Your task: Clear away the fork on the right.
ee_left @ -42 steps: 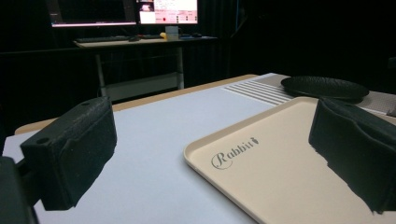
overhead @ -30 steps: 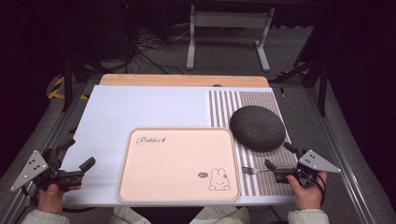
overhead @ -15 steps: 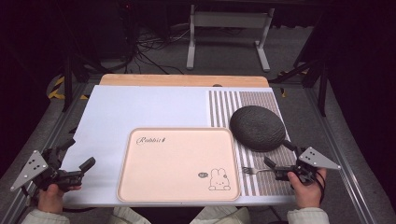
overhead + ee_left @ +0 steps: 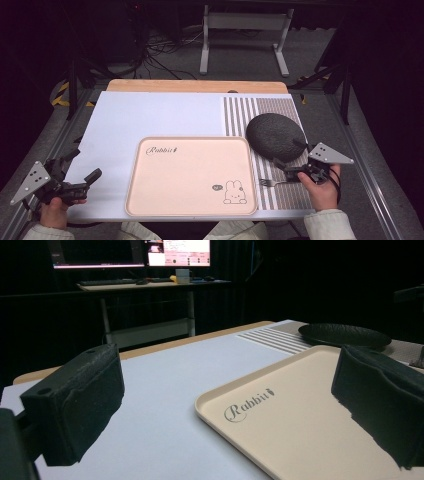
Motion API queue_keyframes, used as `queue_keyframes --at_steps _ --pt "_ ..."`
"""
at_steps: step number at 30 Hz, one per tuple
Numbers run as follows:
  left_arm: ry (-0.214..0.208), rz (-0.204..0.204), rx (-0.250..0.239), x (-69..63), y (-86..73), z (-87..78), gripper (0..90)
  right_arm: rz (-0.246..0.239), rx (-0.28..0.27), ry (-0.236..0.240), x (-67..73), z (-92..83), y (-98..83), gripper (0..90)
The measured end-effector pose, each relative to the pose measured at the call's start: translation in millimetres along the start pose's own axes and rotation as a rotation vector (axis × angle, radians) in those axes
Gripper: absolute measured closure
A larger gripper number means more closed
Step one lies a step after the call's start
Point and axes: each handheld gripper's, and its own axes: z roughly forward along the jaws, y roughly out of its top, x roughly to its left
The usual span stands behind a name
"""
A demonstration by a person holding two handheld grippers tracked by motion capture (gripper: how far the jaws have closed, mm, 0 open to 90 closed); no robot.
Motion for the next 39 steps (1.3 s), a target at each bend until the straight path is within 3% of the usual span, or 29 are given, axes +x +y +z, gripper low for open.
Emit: queue_keyframes --at_steps 8,12,17,19,26,39 --pt "0.001 0.001 0.001 -0.3 0.3 0.2 1.3 0.033 0.038 0.004 -3.4 9.5 6.8 1.1" --pt "0.000 0.000 0.000 -0.1 0.3 0.0 1.3 0.037 0.088 -0.001 -5.0 11.8 12.3 2.1" --pt "0.001 0.001 0.000 -0.2 0.4 0.0 1.3 0.008 0.179 0.021 -8.4 13.3 22.7 4.7" --pt "0.001 0.001 0.000 -0.3 0.5 0.0 1.3 0.005 0.190 0.026 -8.8 13.5 23.9 5.2" --pt "0.002 0.001 -0.001 -0.4 0.6 0.0 1.3 -0.076 0.293 0.072 -11.4 15.0 34.5 8.4" --pt "0.000 0.002 0.002 0.0 0.5 -0.1 1.3 -0.239 0.489 0.116 -6.1 21.4 47.5 11.2"
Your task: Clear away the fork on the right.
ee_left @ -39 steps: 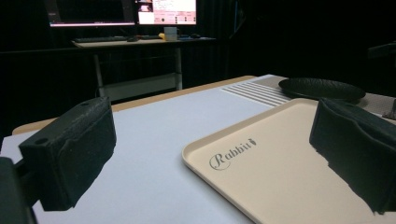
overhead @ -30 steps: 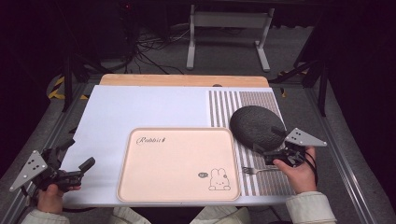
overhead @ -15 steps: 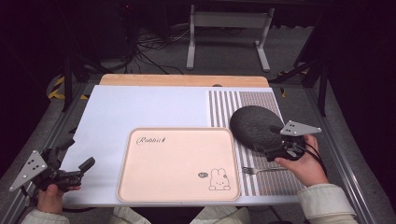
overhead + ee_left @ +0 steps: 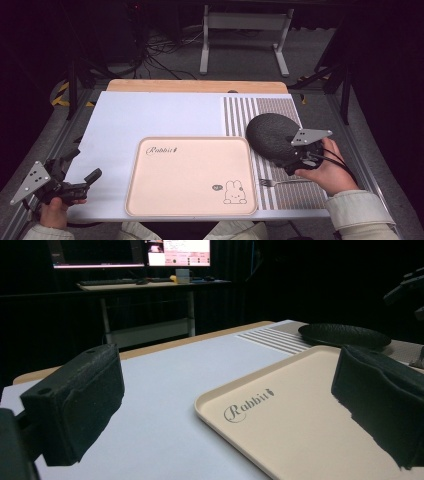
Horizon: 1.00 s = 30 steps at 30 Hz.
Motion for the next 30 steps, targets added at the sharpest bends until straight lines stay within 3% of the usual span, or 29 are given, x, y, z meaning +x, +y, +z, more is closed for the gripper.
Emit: queue_keyframes --at_steps 4,10,30 --pt "0.000 -0.004 -0.003 -0.1 0.0 0.0 1.3 -0.068 0.107 0.039 0.9 3.4 4.0 12.2" --pt "0.000 -0.005 -0.003 0.1 0.0 -0.2 1.3 -0.156 0.215 0.092 5.4 9.5 3.3 14.0" --pt "0.000 -0.007 -0.005 0.0 0.3 -0.4 1.3 -0.289 0.400 0.253 12.9 26.3 -7.7 21.7"
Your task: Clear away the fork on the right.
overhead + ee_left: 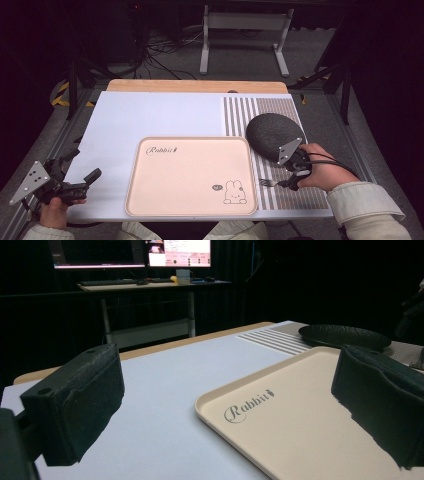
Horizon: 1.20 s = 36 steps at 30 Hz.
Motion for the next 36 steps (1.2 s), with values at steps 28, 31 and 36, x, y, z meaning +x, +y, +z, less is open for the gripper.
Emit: queue_keyframes --at_steps 28,31,36 --pt "-0.004 -0.003 -0.003 -0.2 0.2 0.0 1.3 -0.067 0.176 0.125 2.1 20.8 0.5 57.8" --pt "-0.005 -0.001 -0.003 -0.3 0.3 -0.1 1.3 -0.088 0.199 0.127 1.2 21.3 1.2 63.9" --pt "-0.006 -0.002 -0.004 -0.1 0.3 -0.2 1.4 -0.101 0.222 0.134 0.3 22.9 1.8 71.0"
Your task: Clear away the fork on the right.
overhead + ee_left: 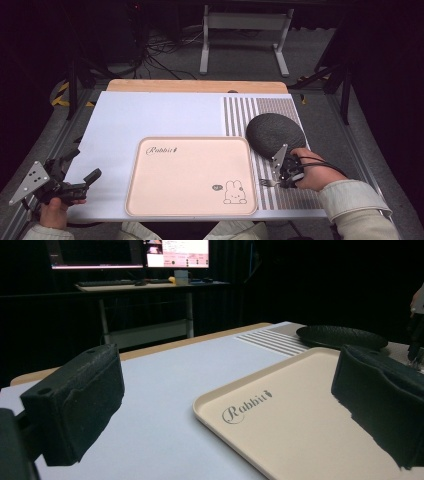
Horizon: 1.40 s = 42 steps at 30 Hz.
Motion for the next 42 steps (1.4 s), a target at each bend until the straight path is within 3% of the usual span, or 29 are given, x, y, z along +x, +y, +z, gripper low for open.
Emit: queue_keyframes --at_steps 7,18,42 --pt "-0.002 0.000 -0.001 0.1 0.0 0.0 1.3 -0.043 0.007 -0.013 -1.7 2.0 1.7 80.8" --pt "-0.003 -0.002 -0.003 -0.2 0.1 -0.3 1.3 -0.095 0.039 -0.005 -0.5 3.0 4.7 85.3" --pt "-0.002 -0.010 -0.002 0.2 -0.6 0.3 1.3 -0.117 0.039 -0.009 0.5 2.6 4.3 86.3"
